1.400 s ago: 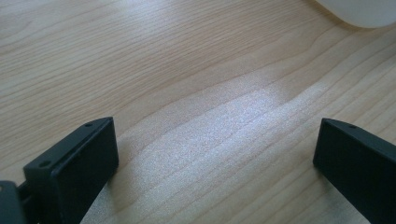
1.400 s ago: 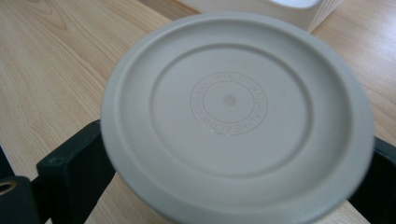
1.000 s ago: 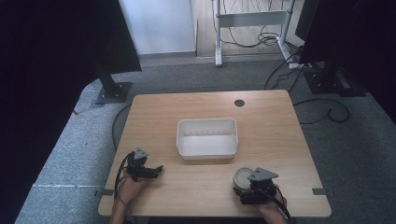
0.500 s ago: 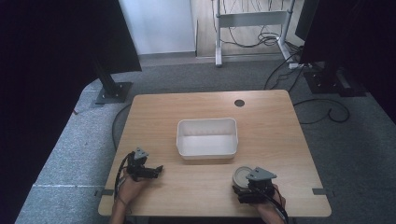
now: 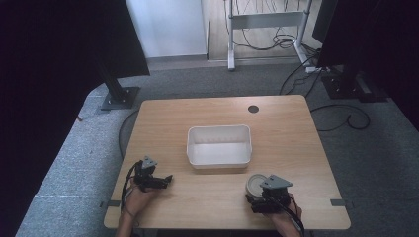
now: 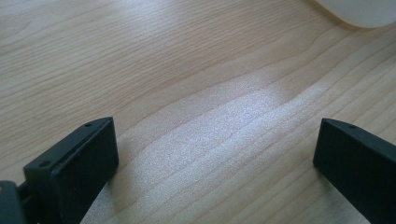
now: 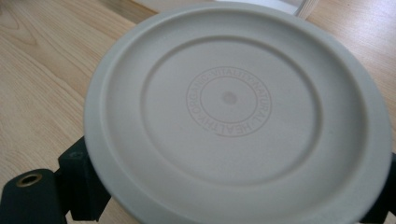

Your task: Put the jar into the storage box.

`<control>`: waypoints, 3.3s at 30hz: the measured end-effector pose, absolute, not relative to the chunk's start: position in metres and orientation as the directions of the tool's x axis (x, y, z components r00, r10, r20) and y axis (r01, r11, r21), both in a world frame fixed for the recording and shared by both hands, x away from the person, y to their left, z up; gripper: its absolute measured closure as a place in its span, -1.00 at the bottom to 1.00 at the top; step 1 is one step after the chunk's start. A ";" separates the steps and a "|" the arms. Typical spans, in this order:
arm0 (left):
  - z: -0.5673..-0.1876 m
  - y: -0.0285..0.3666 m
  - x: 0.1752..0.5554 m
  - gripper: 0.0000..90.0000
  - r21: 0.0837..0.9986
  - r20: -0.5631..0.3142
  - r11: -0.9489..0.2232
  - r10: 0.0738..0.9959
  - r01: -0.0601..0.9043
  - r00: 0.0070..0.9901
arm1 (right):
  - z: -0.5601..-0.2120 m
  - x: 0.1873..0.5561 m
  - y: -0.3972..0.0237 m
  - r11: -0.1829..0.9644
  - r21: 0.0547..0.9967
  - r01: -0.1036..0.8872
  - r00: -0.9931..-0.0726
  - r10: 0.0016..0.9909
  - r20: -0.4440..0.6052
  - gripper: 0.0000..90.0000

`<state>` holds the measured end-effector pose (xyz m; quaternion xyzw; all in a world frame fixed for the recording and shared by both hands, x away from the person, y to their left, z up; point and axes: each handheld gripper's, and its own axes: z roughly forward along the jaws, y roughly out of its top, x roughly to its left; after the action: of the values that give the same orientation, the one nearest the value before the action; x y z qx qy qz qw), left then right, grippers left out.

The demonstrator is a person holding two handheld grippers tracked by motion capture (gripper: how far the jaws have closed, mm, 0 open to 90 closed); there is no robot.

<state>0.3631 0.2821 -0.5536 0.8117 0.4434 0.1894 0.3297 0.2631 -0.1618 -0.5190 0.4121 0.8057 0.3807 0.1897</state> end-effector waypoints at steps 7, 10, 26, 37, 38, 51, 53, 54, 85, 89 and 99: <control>-0.554 0.282 0.363 -1.00 0.703 0.015 -0.389 0.845 0.595 0.535 | -0.514 0.266 -0.158 0.365 0.773 0.518 -0.588 0.808 0.012 -0.79; -0.554 0.282 0.363 -1.00 0.703 0.015 -0.389 0.845 0.595 0.535 | -0.511 0.268 -0.155 0.371 0.773 0.515 -0.593 0.805 0.009 -0.79; -0.554 0.282 0.363 -1.00 0.703 0.015 -0.389 0.845 0.595 0.535 | -0.499 0.278 -0.140 0.391 0.774 0.499 -0.611 0.792 -0.006 -0.79; -0.554 0.282 0.363 -1.00 0.703 0.015 -0.390 0.844 0.595 0.536 | -0.496 0.285 -0.136 0.384 0.773 0.506 -0.609 0.793 0.004 -0.79; -0.554 0.282 0.363 -1.00 0.703 0.015 -0.390 0.844 0.595 0.536 | -0.495 0.286 -0.135 0.385 0.774 0.502 -0.612 0.791 0.003 -0.79; -0.554 0.282 0.363 -1.00 0.703 0.015 -0.390 0.844 0.594 0.536 | -0.486 0.296 -0.124 0.396 0.780 0.485 -0.626 0.780 -0.006 -0.79; -0.554 0.282 0.363 -1.00 0.703 0.015 -0.390 0.844 0.594 0.536 | -0.485 0.298 -0.122 0.394 0.781 0.485 -0.626 0.779 -0.004 -0.79; -0.554 0.282 0.363 -1.00 0.703 0.015 -0.390 0.844 0.594 0.536 | -0.484 0.299 -0.122 0.395 0.782 0.482 -0.628 0.778 -0.005 -0.79; -0.554 0.282 0.363 -1.00 0.703 0.015 -0.392 0.842 0.594 0.539 | -0.480 0.332 -0.099 0.380 0.790 0.481 -0.622 0.783 0.002 -0.79; -0.554 0.282 0.363 -1.00 0.703 0.015 -0.392 0.842 0.593 0.539 | -0.478 0.336 -0.096 0.384 0.791 0.477 -0.623 0.783 -0.004 -0.79; -0.554 0.282 0.364 -1.00 0.703 0.015 -0.393 0.842 0.593 0.540 | -0.471 0.346 -0.084 0.380 0.800 0.464 -0.625 0.781 -0.008 -0.79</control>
<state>0.3636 0.2823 -0.5536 0.8129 0.4411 0.1883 0.3303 0.3460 -0.0844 -0.4713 0.3857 0.8068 0.4018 0.1970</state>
